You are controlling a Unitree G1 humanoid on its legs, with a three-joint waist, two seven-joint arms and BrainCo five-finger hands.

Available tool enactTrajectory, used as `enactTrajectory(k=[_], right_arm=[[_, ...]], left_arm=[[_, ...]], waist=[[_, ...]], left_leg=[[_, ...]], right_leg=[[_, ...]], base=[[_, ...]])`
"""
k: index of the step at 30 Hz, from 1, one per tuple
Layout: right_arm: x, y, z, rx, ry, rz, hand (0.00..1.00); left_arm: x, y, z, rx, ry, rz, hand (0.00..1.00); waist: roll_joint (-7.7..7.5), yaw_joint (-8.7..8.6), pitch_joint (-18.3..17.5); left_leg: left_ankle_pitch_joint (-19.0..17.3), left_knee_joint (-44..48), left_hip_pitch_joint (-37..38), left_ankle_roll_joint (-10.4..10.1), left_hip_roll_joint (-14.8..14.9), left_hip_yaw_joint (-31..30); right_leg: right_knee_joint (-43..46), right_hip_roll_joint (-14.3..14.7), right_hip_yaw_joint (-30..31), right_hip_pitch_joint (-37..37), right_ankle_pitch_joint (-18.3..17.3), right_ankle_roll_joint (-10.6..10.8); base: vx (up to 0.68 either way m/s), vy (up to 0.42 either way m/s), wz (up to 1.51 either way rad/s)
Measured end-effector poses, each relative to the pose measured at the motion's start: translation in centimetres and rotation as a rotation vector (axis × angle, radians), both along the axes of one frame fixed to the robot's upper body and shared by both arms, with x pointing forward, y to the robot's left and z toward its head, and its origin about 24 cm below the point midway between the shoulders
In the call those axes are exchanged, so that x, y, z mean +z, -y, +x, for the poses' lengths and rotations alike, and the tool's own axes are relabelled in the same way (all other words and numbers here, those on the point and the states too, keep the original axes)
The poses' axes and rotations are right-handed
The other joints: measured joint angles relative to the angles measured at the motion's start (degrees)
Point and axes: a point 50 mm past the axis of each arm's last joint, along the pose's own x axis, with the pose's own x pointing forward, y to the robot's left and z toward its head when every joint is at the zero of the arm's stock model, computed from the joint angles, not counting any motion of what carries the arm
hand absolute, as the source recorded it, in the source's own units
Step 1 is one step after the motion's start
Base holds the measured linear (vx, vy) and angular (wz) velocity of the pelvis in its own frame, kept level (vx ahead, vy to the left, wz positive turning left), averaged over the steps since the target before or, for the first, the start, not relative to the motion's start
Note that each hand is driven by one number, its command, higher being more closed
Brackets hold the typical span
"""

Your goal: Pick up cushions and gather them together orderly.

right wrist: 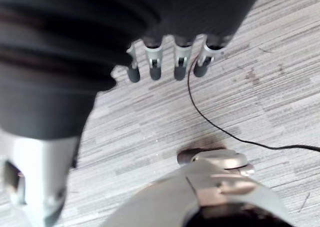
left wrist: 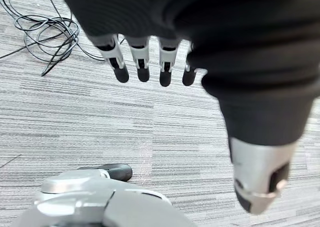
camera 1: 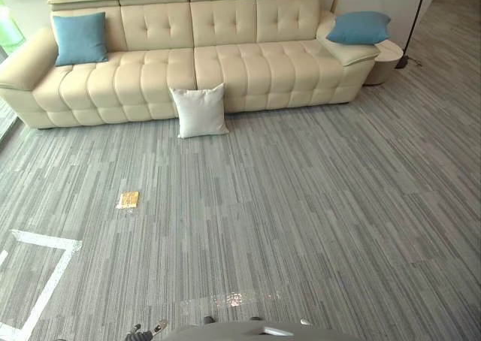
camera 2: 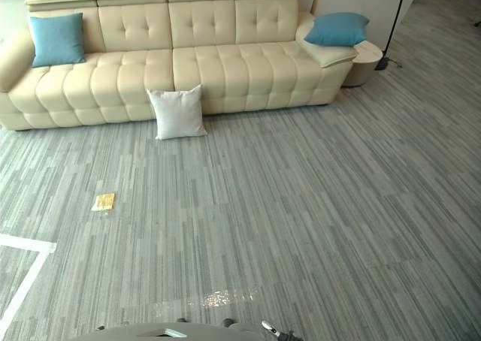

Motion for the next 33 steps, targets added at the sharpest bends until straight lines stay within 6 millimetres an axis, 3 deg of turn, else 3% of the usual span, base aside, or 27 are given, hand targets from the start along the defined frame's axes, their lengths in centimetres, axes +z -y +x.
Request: enactTrajectory(k=[12, 33], right_arm=[[0.3, 0.0, 1.9, -0.007, 0.045, -0.002, 0.00], [0.3, -0.1, 2.3, -0.010, 0.053, -0.001, 0.00]], left_arm=[[0.0, 0.1, 0.2, -0.007, 0.004, 0.000, 0.00], [0.0, 0.0, 0.8, -0.010, 0.022, 0.000, 0.00]], waist=[[0.12, 0.23, 0.48], [-0.23, 1.00, 1.84]], left_leg=[[-0.51, -0.82, 0.97, -1.12, 0.94, 1.14], [-0.57, -0.91, 0.83, -1.20, 1.65, 4.89]], right_leg=[[-2.54, 0.98, 0.15, 1.64, 0.54, -0.16], [-4.74, 1.86, 4.04, 1.36, 2.68, -0.44]], base=[[0.00, -0.026, -0.03], [-0.02, -0.012, -0.09]])
